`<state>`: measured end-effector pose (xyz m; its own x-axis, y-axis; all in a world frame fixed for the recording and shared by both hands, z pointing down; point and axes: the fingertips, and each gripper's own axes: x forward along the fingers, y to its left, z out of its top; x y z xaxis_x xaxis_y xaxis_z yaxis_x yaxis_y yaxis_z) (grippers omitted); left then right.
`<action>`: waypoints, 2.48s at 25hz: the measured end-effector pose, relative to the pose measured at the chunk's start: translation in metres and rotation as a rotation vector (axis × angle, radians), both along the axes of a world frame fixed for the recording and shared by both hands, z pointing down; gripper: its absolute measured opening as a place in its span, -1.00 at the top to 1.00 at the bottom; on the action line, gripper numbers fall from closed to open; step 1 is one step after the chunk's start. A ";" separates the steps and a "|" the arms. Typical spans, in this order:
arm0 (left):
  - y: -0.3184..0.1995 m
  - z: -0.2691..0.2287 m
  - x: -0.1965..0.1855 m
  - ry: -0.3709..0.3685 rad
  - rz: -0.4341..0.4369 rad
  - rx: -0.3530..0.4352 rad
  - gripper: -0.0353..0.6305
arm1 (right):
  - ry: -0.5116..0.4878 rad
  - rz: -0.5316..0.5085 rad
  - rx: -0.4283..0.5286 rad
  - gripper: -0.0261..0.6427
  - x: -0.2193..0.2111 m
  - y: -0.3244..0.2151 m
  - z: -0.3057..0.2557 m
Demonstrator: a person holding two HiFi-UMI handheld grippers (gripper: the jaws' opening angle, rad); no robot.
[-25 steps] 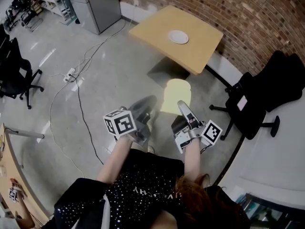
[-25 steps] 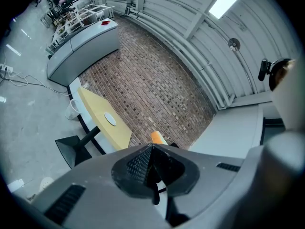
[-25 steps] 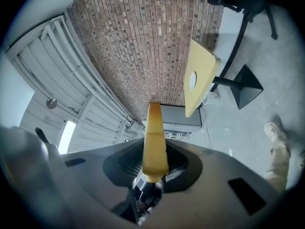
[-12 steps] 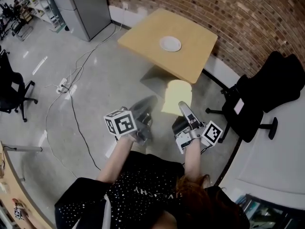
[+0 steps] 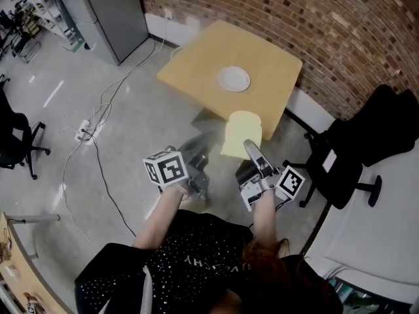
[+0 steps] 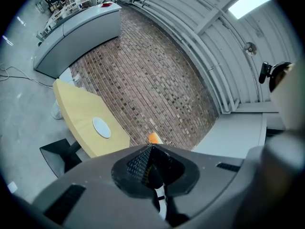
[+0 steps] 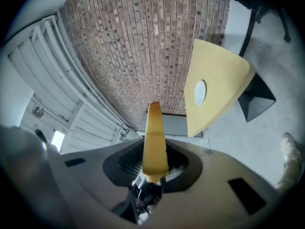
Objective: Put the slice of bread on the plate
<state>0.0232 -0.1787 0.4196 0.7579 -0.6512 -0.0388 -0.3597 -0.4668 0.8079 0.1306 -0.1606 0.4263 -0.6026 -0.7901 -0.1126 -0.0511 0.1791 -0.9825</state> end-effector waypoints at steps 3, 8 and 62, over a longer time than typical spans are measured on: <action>-0.032 0.000 -0.003 -0.003 0.005 0.000 0.87 | -0.002 0.005 -0.005 0.64 -0.004 -0.031 0.001; -0.077 0.001 -0.008 -0.004 0.025 -0.002 0.87 | -0.004 0.024 -0.011 0.64 -0.008 -0.073 0.001; -0.388 0.122 0.029 -0.028 0.104 -0.235 0.87 | 0.296 0.059 -0.265 0.63 0.024 -0.379 0.139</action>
<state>0.0525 -0.5670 0.5417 0.8198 -0.5585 0.1265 -0.3437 -0.3031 0.8888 0.1546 -0.5398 0.5649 -0.5310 -0.8026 0.2718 -0.3418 -0.0906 -0.9354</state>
